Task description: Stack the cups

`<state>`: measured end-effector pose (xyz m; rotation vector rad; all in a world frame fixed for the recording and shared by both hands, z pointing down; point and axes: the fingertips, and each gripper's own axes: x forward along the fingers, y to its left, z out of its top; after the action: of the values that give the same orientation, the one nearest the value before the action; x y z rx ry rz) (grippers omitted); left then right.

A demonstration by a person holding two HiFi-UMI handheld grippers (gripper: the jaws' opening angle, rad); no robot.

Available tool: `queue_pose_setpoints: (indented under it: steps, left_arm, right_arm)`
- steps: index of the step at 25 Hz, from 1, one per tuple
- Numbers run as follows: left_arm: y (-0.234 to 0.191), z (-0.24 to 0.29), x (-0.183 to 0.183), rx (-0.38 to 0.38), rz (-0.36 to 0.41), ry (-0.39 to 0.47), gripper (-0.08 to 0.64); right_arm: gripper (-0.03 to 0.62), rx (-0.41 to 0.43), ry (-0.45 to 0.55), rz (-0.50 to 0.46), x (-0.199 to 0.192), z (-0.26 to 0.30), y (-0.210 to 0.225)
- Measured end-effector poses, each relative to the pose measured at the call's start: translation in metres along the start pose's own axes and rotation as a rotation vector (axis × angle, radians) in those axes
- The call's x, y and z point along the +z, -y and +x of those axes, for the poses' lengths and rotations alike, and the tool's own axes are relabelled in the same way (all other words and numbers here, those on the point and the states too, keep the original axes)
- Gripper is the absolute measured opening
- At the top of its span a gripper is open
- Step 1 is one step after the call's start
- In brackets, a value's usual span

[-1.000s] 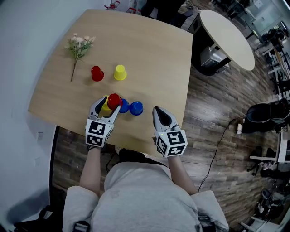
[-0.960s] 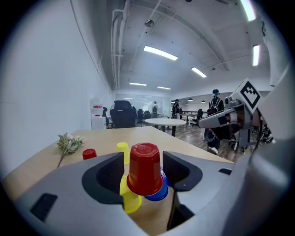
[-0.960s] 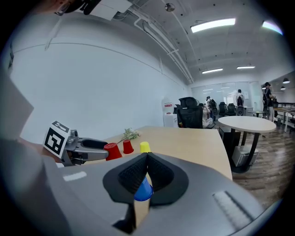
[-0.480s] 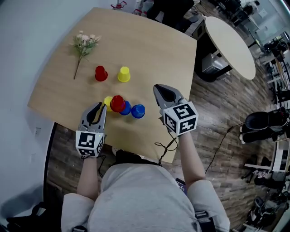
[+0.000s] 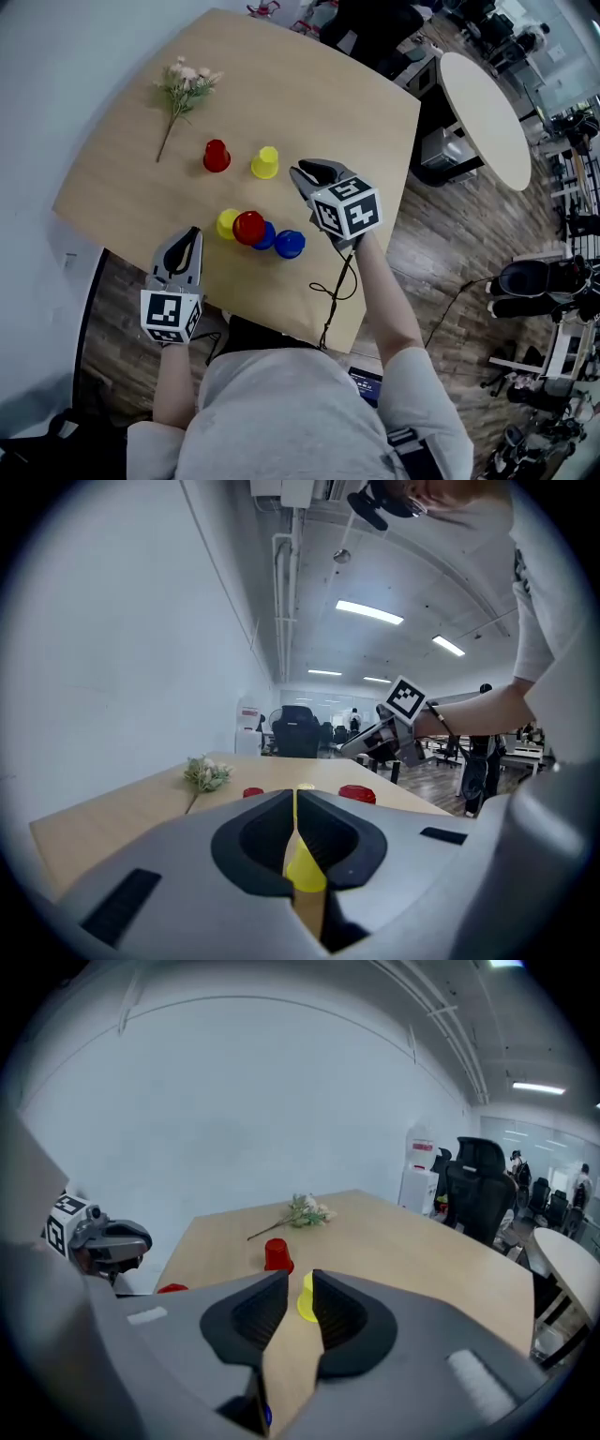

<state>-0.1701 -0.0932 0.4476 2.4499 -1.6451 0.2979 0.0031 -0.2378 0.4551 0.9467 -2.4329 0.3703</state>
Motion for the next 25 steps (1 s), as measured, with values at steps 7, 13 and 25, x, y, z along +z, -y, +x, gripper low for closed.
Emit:
queue_pose_setpoints:
  steps: [7,13,25]
  left_arm:
    - [-0.029,-0.014,-0.016,0.074,-0.03,-0.027,0.02]
    - [-0.043,-0.02,-0.018,0.109,-0.054,-0.041,0.02]
    - [-0.055,-0.028,-0.027,0.143,-0.06,-0.065,0.02]
  right_arm:
    - [0.177,0.039,-0.089,0.027,-0.03,0.06,0.01]
    - [0.236,0.02,-0.108,0.044,-0.042,0.095,0.019]
    - [0.209,-0.033,-0.134,0.04,-0.06,0.127,0.022]
